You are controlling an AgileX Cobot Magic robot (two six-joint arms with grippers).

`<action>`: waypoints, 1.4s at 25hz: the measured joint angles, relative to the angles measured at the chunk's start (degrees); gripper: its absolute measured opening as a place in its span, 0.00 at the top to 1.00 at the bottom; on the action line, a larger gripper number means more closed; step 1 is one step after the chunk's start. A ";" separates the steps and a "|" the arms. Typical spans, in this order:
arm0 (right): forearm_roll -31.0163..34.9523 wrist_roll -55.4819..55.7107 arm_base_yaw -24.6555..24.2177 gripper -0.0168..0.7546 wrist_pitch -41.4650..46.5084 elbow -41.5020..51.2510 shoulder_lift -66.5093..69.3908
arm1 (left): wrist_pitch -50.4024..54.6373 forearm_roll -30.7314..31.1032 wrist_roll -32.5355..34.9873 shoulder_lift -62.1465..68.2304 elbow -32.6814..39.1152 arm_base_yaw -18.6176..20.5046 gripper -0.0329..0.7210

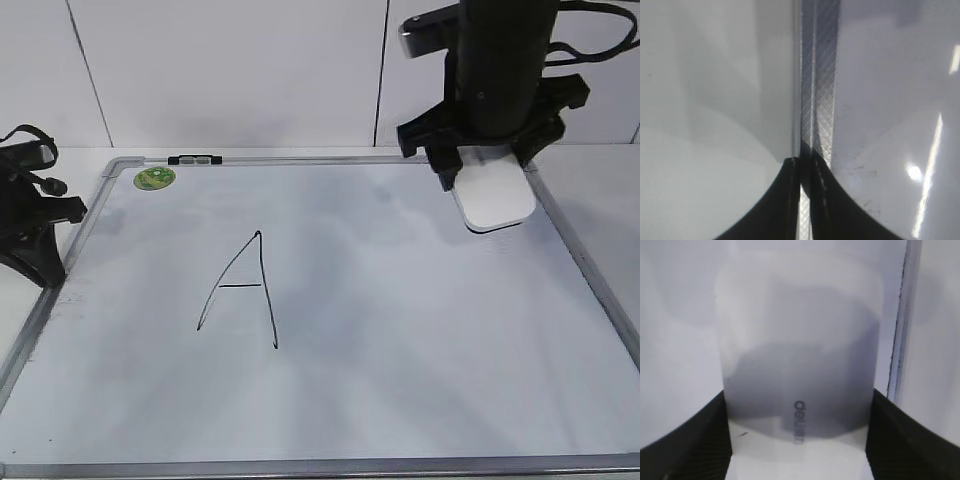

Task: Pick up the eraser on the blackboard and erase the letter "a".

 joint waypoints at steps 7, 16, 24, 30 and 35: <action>-0.60 0.49 -8.17 0.28 0.00 4.07 -2.94 | 0.00 0.00 0.00 0.00 0.00 0.00 0.94; 7.74 -7.23 -15.93 0.28 0.05 10.47 -4.73 | 0.00 0.00 0.00 0.00 0.00 0.00 0.94; 12.72 -13.74 -19.56 0.28 0.05 11.12 -4.73 | 0.00 -0.10 0.00 0.00 0.00 0.00 0.94; 14.24 -15.67 -20.03 0.28 0.05 11.12 -3.48 | 0.00 -0.10 0.00 0.00 0.00 0.00 0.94; 15.47 -16.43 -20.03 0.28 0.05 11.12 -0.42 | 0.00 -0.10 0.00 0.00 0.00 0.00 0.94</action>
